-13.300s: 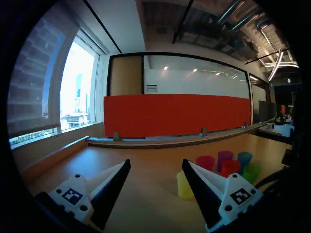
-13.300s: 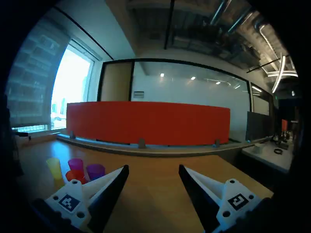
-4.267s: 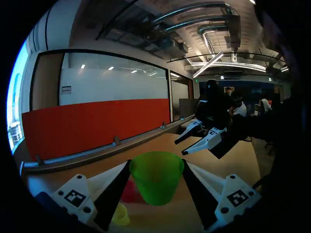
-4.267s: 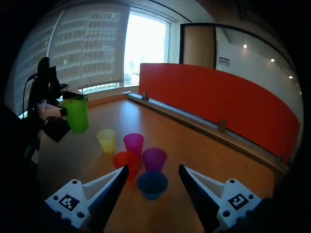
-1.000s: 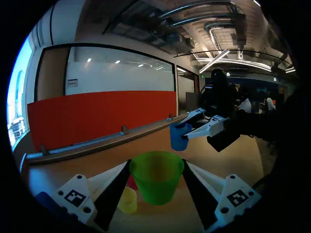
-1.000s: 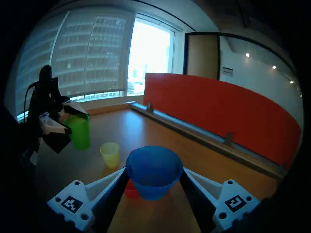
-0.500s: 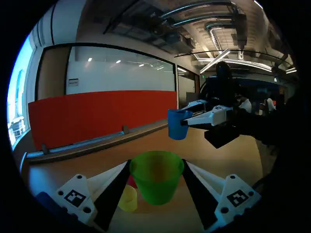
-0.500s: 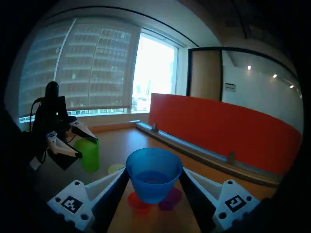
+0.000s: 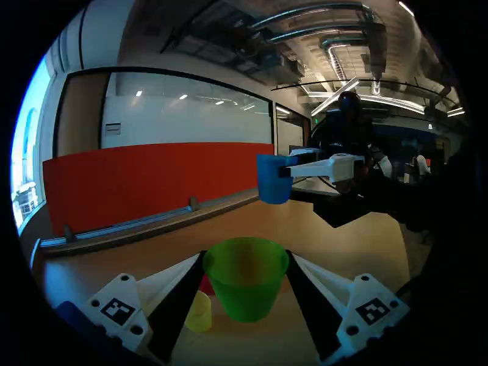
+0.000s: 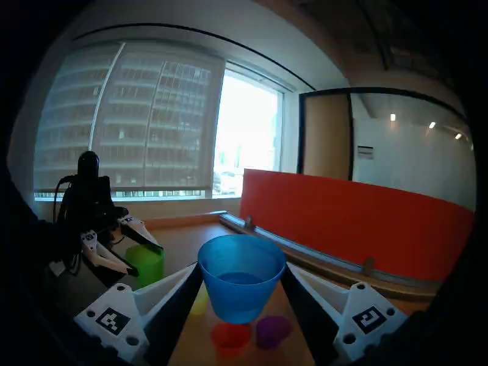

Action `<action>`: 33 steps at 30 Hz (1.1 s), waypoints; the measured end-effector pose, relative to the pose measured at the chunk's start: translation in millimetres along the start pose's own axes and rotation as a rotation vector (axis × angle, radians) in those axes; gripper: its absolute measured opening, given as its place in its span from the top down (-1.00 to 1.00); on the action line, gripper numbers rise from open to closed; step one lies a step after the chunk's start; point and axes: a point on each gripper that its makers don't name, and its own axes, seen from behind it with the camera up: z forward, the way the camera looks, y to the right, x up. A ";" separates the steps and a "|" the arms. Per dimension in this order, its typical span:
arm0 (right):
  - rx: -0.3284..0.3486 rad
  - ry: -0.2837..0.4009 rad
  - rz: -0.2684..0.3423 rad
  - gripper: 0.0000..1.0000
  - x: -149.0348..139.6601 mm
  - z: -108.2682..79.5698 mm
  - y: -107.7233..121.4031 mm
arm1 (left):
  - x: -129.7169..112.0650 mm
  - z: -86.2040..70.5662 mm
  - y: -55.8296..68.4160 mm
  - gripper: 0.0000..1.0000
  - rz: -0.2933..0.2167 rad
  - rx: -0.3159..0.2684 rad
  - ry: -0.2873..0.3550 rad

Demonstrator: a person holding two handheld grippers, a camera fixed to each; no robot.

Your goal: Pour water

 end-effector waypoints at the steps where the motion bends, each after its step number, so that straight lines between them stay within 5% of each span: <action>1: 0.001 0.005 0.004 -0.82 1.5 0.0 0.1 | 0.1 0.0 0.2 -0.82 -0.001 -0.002 0.001; 33: 0.020 0.017 -0.077 -0.82 18.8 6.5 2.1 | -5.1 6.3 0.3 -0.82 -0.020 -0.023 -0.001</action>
